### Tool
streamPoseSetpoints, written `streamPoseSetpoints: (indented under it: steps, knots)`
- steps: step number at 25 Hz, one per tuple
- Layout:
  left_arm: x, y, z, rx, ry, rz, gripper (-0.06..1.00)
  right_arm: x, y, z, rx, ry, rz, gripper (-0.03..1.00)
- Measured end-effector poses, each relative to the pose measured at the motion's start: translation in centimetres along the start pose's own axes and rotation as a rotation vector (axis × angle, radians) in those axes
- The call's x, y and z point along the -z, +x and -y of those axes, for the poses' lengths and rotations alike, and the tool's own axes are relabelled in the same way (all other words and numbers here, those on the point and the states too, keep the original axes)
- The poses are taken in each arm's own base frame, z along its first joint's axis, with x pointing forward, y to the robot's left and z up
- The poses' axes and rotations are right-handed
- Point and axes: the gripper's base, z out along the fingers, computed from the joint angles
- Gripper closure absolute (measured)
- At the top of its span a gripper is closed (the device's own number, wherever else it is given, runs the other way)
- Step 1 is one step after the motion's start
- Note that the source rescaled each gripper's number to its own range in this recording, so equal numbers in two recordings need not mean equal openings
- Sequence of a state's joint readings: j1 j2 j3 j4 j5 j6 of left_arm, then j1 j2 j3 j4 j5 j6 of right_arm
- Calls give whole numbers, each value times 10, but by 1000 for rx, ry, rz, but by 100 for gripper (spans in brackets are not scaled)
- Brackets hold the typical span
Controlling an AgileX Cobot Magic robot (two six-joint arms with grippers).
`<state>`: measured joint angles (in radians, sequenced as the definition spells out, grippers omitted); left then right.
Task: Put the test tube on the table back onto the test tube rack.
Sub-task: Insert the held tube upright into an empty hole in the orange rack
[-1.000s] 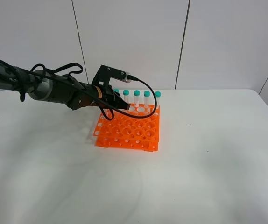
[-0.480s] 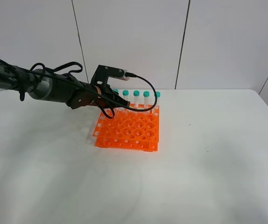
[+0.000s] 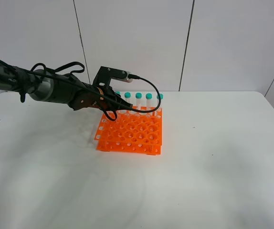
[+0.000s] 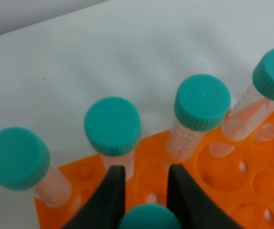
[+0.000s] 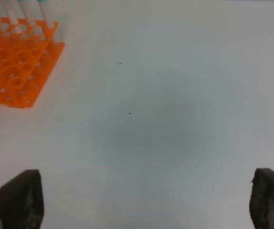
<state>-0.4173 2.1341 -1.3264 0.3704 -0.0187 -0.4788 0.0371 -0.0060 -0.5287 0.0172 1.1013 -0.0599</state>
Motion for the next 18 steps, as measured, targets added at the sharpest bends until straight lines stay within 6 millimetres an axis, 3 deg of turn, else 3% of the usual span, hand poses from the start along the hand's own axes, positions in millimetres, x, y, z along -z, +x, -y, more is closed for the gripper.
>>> streamPoseSetpoints:
  steps: [15,18]
  knots:
    - [0,4,-2,-14,-25,-47,93,0,0,0,0,0,0,-3]
    - [-1,9,-4,-33,-36,-75,80,0,0,0,0,0,0,-3]
